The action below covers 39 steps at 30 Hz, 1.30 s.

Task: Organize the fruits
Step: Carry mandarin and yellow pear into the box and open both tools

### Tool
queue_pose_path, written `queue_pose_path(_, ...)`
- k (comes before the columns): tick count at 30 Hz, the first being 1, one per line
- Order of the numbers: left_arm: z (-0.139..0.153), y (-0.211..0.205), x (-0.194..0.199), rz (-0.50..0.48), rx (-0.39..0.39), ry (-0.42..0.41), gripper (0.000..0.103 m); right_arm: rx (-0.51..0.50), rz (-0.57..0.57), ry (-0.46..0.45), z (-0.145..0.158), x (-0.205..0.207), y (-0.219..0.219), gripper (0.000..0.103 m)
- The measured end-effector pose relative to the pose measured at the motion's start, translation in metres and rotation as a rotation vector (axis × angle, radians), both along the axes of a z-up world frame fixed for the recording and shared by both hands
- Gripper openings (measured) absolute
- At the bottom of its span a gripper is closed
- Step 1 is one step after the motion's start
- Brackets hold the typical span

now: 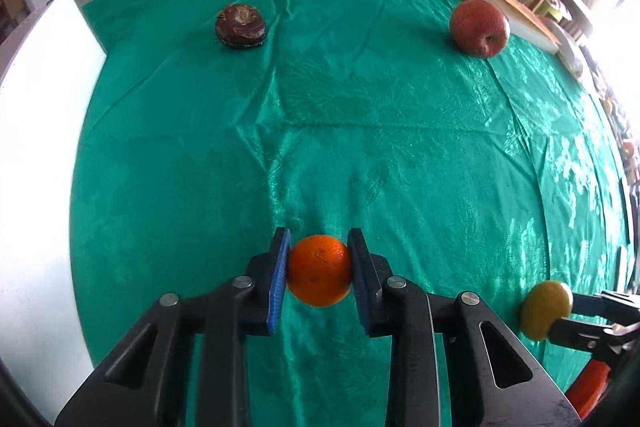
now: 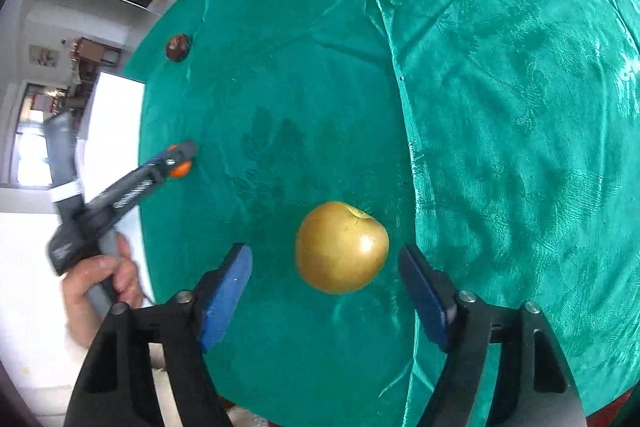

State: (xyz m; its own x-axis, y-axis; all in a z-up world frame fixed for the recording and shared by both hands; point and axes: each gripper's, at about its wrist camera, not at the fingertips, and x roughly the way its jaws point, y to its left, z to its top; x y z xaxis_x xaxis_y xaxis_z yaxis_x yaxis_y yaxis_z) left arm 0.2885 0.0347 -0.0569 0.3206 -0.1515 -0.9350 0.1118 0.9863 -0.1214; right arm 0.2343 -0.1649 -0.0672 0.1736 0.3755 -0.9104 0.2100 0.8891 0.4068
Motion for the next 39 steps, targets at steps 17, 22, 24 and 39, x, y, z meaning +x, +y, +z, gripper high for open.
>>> queue_pose_path(17, 0.105, 0.064, -0.073, 0.071, -0.371, 0.038, 0.028, -0.052, 0.24, -0.16, 0.076, 0.006, 0.075, 0.051)
queue_pose_path(22, 0.194, 0.145, -0.134, 0.155, -0.499, -0.148, 0.028, 0.1, 0.385, -0.3, 0.143, 0.009, 0.155, 0.051)
queue_pose_path(24, 0.224, 0.181, -0.16, 0.201, -0.513, -0.237, 0.029, 0.156, 0.468, -0.343, 0.164, 0.009, 0.206, 0.051)
queue_pose_path(39, 0.064, 0.368, -0.147, 0.64, -0.124, 0.044, 0.029, -0.195, 0.9, -0.273, 0.049, 0.021, 0.492, 0.051)
